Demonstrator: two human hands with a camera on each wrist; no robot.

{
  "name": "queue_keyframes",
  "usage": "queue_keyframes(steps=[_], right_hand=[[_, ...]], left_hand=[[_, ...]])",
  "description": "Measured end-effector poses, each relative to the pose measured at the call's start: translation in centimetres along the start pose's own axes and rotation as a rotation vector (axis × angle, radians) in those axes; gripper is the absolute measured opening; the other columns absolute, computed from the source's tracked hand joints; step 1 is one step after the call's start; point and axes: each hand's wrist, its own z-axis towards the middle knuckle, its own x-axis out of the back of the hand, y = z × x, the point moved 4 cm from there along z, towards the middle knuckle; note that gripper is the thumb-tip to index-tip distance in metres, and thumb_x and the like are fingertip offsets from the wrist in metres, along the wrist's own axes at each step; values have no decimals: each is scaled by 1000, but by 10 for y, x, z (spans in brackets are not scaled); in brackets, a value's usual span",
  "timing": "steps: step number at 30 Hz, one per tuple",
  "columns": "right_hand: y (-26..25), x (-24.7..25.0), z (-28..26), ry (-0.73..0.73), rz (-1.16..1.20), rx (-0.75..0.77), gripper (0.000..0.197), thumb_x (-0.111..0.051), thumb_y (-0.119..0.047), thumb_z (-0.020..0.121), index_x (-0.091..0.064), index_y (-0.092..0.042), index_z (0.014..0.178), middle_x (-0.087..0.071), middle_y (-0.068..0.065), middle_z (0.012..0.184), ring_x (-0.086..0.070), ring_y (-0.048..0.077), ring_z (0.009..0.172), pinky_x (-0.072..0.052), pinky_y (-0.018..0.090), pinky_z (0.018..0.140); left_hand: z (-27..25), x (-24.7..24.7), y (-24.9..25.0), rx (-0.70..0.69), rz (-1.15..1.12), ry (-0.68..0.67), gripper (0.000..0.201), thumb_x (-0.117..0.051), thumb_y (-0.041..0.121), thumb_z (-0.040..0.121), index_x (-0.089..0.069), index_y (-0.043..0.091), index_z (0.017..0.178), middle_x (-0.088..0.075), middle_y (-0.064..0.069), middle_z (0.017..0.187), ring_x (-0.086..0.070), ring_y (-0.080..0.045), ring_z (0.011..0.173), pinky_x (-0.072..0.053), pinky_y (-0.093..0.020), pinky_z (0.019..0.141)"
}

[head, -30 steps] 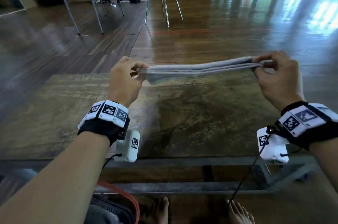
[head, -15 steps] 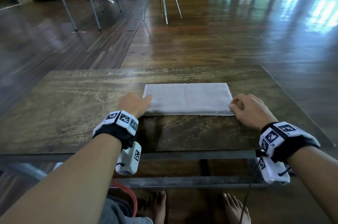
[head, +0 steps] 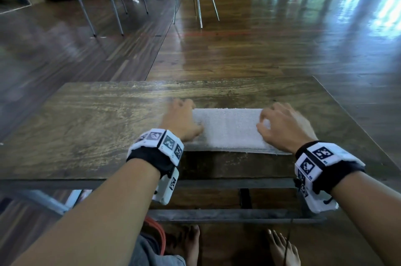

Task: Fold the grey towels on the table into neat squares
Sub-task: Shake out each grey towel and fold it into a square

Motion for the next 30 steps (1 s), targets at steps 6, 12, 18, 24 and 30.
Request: queue_keyframes(steps=[6,12,18,24,30], right_hand=[[-50,-42,0,-472,107,228,59,-44,-43,104,-24,-32,158,-20,-4,166,-21,24,151,-17,46,123],[-69,-34,3,-303,88,278,49,-42,-43,102,-37,-27,148,-45,5,147,-42,28,135,-33,44,111],[-49,-61,-8,-689,-1,172,77,-27,-67,99,14,-39,158,27,-7,164,22,16,152,8,50,123],[6,-51,-8,-735,-65,22,109,-10,-94,65,23,-41,154,36,-10,160,28,14,150,9,53,122],[37,-38,-19,-649,-63,-98,111,-6,-99,62,17,-43,155,27,-15,163,19,21,153,6,57,120]], left_hand=[[1,-49,30,-258,140,-278,56,-44,56,96,-35,35,147,-24,-1,161,-22,-27,148,-21,-54,114],[7,-47,27,-278,123,-197,55,-54,55,90,-43,29,137,-29,-1,151,-20,-24,144,-24,-47,114],[-2,-63,-2,-253,202,-366,82,-30,75,90,11,43,154,20,10,164,18,-14,151,8,-43,122],[-6,-51,-25,-165,207,-386,95,-33,84,82,14,44,153,26,13,162,19,-14,151,11,-51,121],[-3,-50,-35,-91,237,-367,103,-27,94,70,13,47,152,22,15,162,15,-14,152,7,-61,118]])
